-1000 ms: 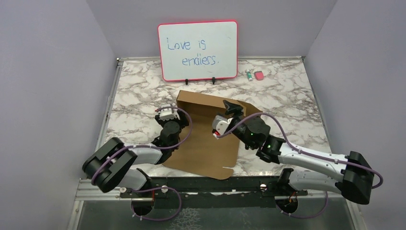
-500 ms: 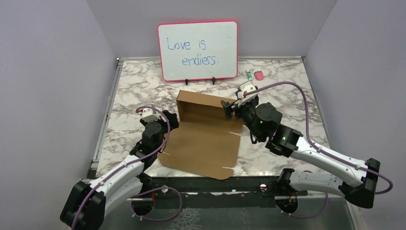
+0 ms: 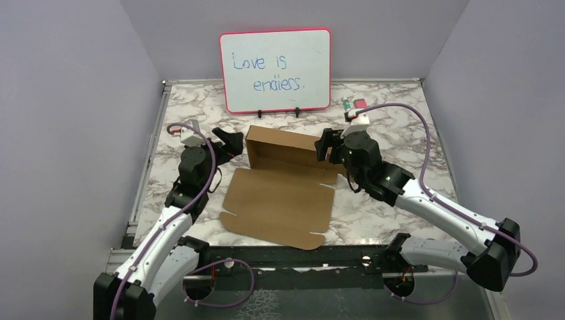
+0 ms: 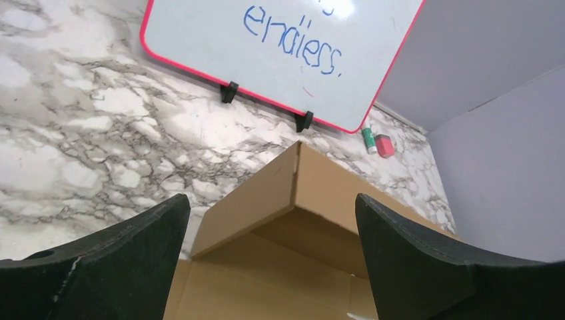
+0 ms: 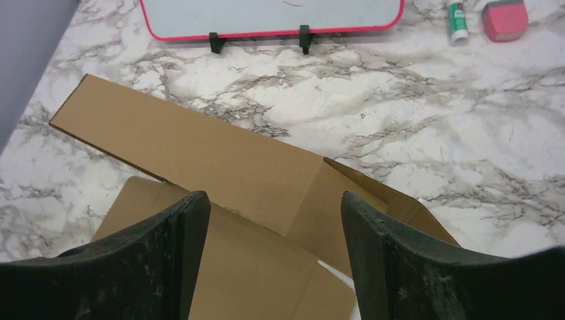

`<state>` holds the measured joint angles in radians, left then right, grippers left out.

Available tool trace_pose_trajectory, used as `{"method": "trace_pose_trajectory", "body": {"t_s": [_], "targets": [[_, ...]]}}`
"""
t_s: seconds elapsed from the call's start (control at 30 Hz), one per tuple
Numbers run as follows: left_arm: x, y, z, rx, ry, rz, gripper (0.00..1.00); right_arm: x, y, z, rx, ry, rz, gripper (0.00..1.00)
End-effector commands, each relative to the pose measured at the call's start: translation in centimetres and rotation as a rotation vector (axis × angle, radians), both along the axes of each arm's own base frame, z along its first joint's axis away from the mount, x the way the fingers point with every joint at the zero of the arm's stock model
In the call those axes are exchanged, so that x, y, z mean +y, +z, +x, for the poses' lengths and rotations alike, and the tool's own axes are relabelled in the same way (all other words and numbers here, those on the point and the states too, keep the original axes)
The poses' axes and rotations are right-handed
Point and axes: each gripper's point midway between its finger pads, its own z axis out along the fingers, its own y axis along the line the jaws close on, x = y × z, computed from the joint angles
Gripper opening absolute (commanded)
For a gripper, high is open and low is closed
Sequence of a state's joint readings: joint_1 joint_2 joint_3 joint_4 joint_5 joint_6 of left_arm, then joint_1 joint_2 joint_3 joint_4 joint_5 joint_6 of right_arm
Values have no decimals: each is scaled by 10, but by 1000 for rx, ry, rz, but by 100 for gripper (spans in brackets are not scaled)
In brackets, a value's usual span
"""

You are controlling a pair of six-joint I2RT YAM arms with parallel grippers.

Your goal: Fold the paper box

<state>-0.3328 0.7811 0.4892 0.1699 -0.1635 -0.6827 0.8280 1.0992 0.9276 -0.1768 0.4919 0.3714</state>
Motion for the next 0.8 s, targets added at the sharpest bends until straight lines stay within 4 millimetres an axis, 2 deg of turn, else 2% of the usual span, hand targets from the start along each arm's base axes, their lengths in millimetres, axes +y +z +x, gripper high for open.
{"method": "trace_pose_trajectory", "body": {"t_s": [0.0, 0.2, 0.33, 0.57, 0.77], "targets": [[-18, 9, 17, 45, -102, -6, 95, 1, -3, 2, 52, -63, 185, 76], [-39, 8, 42, 81, -210, 35, 95, -11, -25, 8, 69, -145, 230, 70], [-47, 8, 50, 92, -247, 49, 94, -9, -33, 9, 79, -150, 263, 66], [-65, -7, 52, 142, -345, 33, 85, 0, -32, 15, 76, -107, 364, 60], [-66, -14, 43, 159, -369, 35, 73, 14, -29, 21, 92, -27, 441, 58]]}}
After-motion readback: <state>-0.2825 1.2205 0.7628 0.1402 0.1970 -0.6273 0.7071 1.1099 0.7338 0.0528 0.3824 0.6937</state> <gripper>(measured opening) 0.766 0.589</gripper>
